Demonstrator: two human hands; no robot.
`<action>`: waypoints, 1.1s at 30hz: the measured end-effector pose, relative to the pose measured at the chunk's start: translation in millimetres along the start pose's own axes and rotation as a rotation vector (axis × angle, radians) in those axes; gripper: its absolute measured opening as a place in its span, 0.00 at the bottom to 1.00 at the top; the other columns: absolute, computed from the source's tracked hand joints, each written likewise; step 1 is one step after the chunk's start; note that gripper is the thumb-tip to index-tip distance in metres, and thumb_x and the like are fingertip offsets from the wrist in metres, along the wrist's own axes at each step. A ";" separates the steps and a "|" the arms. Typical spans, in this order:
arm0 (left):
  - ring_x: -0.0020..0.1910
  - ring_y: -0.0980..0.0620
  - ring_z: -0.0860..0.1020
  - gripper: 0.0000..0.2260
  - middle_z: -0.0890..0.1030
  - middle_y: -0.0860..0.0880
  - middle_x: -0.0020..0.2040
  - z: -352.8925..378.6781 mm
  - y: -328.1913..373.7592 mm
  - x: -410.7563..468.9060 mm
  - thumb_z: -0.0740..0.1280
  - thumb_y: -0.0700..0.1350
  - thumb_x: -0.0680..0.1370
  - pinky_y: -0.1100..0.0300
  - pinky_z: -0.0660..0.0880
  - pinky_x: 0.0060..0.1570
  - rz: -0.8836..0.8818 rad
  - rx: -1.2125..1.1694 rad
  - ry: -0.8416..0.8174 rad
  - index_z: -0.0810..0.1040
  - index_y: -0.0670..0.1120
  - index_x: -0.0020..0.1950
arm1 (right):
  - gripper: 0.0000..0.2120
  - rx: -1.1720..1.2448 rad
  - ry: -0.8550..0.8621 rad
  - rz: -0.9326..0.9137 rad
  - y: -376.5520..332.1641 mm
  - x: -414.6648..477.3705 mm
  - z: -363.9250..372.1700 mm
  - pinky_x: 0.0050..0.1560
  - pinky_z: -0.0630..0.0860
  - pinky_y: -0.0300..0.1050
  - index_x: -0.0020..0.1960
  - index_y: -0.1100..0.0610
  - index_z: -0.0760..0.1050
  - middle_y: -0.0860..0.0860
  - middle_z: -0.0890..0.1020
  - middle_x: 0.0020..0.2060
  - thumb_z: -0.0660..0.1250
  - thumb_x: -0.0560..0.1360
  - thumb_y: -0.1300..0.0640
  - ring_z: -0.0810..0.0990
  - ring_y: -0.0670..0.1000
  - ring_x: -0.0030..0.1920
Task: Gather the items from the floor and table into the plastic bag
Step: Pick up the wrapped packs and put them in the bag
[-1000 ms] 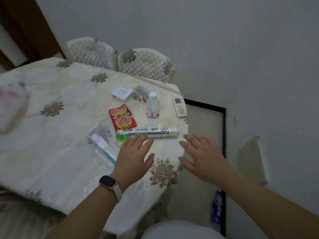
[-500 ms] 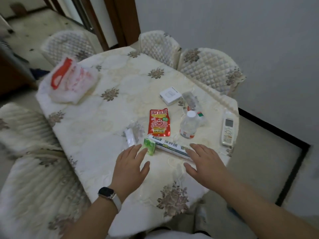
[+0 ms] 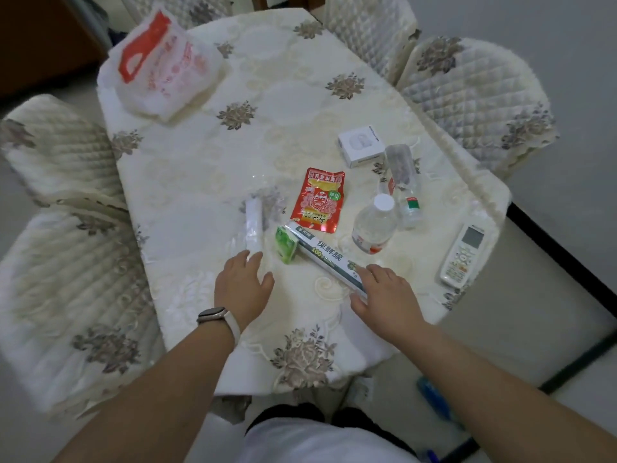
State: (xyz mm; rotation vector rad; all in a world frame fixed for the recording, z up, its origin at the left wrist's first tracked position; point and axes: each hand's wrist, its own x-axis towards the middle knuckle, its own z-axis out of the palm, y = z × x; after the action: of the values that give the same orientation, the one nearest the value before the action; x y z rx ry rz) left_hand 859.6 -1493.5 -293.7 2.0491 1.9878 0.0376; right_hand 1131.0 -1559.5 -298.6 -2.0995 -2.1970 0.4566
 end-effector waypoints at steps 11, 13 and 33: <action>0.58 0.38 0.72 0.30 0.75 0.39 0.59 23.9 -22.6 30.1 0.69 0.58 0.75 0.46 0.73 0.53 -0.189 -0.223 -0.040 0.68 0.43 0.71 | 0.24 -0.050 -0.094 0.098 -28.8 26.1 20.7 0.38 0.75 0.50 0.65 0.56 0.68 0.54 0.75 0.50 0.62 0.75 0.45 0.76 0.56 0.46; 0.55 0.38 0.74 0.27 0.74 0.39 0.56 23.5 -23.7 37.1 0.71 0.53 0.74 0.47 0.72 0.52 -0.205 -0.273 -0.057 0.70 0.42 0.67 | 0.24 -0.030 -0.117 0.141 -37.7 29.7 24.8 0.37 0.74 0.49 0.67 0.56 0.67 0.54 0.75 0.51 0.62 0.76 0.44 0.76 0.56 0.48; 0.41 0.47 0.76 0.09 0.77 0.47 0.47 -7.2 -53.8 8.5 0.67 0.43 0.75 0.57 0.69 0.39 -0.291 -0.528 -0.037 0.72 0.45 0.53 | 0.21 0.216 -0.001 0.232 -69.4 35.7 -14.8 0.36 0.70 0.45 0.60 0.50 0.70 0.47 0.74 0.47 0.66 0.72 0.41 0.75 0.50 0.44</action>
State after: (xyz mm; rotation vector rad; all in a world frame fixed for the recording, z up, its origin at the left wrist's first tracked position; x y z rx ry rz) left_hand 806.0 -1483.2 -300.2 1.4161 1.9662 0.4130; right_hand 1065.4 -1523.5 -272.0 -2.2391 -1.8161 0.6773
